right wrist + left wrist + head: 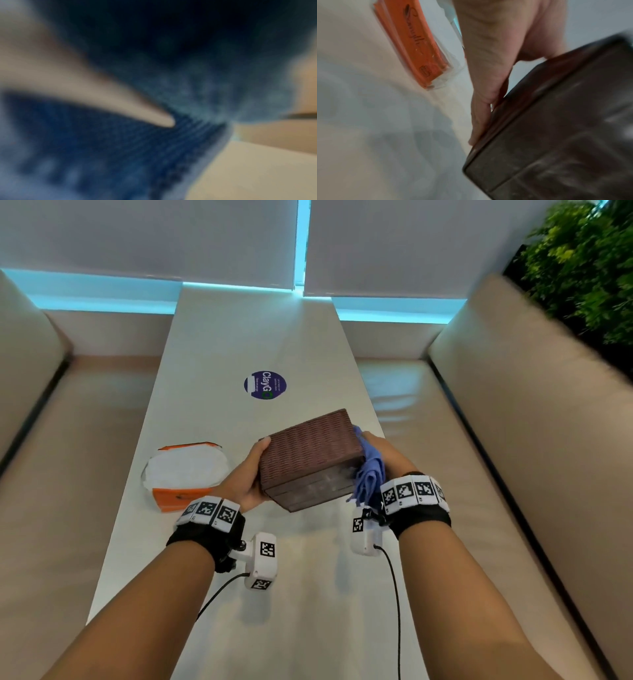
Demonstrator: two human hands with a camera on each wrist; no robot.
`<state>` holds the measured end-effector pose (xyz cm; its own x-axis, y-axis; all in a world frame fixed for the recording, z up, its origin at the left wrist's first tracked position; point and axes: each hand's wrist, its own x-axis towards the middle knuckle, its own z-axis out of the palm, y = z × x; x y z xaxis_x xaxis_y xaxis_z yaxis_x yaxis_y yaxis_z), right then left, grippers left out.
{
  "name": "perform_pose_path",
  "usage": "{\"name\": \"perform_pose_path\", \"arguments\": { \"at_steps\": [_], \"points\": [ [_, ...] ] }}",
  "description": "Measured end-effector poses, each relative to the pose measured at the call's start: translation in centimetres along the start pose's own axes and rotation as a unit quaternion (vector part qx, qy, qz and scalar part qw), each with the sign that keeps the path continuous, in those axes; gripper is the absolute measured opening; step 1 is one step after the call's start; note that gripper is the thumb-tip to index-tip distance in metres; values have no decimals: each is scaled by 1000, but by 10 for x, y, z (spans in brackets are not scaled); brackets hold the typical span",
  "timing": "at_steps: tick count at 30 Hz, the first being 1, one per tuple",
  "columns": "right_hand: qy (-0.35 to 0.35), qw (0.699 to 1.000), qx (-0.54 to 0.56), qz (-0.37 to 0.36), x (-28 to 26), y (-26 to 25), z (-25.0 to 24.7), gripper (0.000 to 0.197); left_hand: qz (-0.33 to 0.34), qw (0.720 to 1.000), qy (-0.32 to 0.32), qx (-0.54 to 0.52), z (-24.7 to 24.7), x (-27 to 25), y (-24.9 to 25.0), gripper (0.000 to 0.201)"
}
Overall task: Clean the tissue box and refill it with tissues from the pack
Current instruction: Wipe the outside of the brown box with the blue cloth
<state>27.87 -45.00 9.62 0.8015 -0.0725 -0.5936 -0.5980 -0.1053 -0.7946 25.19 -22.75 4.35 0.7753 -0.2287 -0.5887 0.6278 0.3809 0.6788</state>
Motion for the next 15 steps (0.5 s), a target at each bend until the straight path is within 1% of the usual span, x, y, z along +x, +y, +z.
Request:
{"name": "perform_pose_path", "arguments": {
  "at_steps": [1, 2, 4, 5, 6, 7, 8, 9, 12, 13, 15],
  "points": [
    [10, 999, -27, -21, 3, -3, 2, 46, 13, 1000, 24, 5, 2, 3, -2, 47],
    [28, 996, -63, -51, -4, -8, 7, 46, 22, 998, 61, 25, 4, 8, -4, 48],
    [88, 981, -140, -105, -3, -9, 16, 43, 35, 982, 137, 126, 6, 17, -8, 50],
    [113, 973, -166, -118, -3, -7, 23, 42, 39, 972, 150, 179, 6, 22, -10, 60],
    [130, 965, -187, -133, -6, -4, 29, 40, 33, 963, 148, 222, 6, 29, -13, 83],
    [148, 957, -204, -146, -7, 1, 34, 38, 21, 959, 142, 246, 3, 37, -17, 108],
    [166, 949, -219, -155, -7, 6, 40, 36, 5, 958, 135, 253, -4, 51, -23, 128],
    [178, 942, -230, -164, -6, 11, 44, 36, -8, 956, 131, 263, -14, 67, -31, 137],
    [206, 930, -250, -172, -2, 20, 54, 38, -36, 953, 118, 277, -31, 87, -40, 140],
    [210, 927, -254, -180, -2, 21, 57, 39, -42, 953, 114, 277, -31, 82, -39, 141],
    [215, 920, -264, -192, -1, 23, 61, 41, -41, 954, 105, 277, -15, 56, -29, 144]
  ]
}}
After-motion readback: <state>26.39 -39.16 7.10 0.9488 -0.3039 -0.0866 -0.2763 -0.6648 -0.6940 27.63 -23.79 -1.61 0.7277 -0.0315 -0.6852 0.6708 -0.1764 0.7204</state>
